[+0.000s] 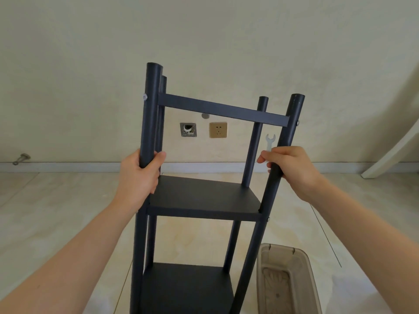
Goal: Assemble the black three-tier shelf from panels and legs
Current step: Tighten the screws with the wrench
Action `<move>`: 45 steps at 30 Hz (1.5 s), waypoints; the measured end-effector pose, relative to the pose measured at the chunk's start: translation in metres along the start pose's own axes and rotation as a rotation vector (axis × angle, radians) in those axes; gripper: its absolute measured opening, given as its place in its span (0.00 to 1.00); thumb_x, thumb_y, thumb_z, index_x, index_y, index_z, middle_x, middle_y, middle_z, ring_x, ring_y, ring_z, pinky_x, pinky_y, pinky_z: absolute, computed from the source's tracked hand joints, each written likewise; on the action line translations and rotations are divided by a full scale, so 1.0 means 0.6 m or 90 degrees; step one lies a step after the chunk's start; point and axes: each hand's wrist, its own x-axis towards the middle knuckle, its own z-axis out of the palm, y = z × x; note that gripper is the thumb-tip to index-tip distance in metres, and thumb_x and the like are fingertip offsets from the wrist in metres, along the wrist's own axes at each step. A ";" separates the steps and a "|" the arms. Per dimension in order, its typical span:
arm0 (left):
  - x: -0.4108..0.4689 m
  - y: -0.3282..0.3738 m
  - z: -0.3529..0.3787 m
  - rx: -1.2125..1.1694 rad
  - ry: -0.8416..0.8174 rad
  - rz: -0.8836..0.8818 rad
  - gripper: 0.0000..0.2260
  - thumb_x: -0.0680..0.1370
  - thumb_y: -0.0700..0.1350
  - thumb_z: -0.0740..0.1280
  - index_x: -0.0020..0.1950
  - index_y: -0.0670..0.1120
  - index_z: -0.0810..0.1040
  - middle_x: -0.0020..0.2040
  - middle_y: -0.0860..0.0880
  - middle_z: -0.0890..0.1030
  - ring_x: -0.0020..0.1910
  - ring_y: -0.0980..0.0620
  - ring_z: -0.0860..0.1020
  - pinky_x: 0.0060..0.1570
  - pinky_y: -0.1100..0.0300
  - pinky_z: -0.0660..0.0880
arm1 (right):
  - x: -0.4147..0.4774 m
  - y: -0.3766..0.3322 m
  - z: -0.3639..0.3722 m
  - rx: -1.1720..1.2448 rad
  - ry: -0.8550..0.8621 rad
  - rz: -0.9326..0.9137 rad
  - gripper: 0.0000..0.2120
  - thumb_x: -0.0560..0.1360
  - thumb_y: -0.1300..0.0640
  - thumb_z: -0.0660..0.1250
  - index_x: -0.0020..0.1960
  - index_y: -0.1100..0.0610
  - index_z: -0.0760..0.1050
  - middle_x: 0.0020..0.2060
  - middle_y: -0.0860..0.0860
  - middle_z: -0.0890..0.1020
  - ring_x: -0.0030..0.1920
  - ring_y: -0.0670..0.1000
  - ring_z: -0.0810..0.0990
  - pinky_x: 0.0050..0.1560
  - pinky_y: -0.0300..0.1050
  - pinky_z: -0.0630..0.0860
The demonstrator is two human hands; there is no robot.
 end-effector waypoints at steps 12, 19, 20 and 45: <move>0.048 -0.054 -0.041 0.094 0.028 -0.024 0.09 0.83 0.50 0.65 0.49 0.46 0.73 0.32 0.49 0.75 0.28 0.56 0.74 0.37 0.63 0.78 | -0.047 -0.052 0.016 0.045 -0.103 -0.174 0.13 0.76 0.57 0.71 0.33 0.51 0.85 0.43 0.54 0.73 0.41 0.48 0.73 0.36 0.28 0.70; 0.060 -0.074 -0.054 0.132 0.042 -0.036 0.09 0.83 0.50 0.64 0.51 0.45 0.72 0.35 0.48 0.77 0.32 0.54 0.77 0.32 0.72 0.72 | -0.060 -0.059 0.039 0.012 -0.120 -0.203 0.11 0.75 0.57 0.72 0.34 0.50 0.85 0.43 0.55 0.72 0.45 0.48 0.74 0.45 0.36 0.68; 0.061 -0.076 -0.056 0.138 0.040 -0.039 0.09 0.83 0.51 0.64 0.52 0.45 0.72 0.35 0.48 0.77 0.33 0.54 0.77 0.32 0.72 0.72 | -0.061 -0.059 0.041 0.012 -0.126 -0.203 0.11 0.75 0.57 0.72 0.34 0.51 0.85 0.44 0.55 0.72 0.48 0.49 0.75 0.48 0.40 0.69; 0.027 -0.075 -0.044 0.432 -0.077 -0.042 0.36 0.85 0.49 0.59 0.82 0.46 0.36 0.83 0.45 0.42 0.82 0.44 0.46 0.78 0.50 0.47 | -0.101 -0.096 0.070 0.005 -0.365 -0.289 0.09 0.74 0.54 0.70 0.37 0.49 0.86 0.46 0.47 0.85 0.58 0.41 0.80 0.59 0.45 0.73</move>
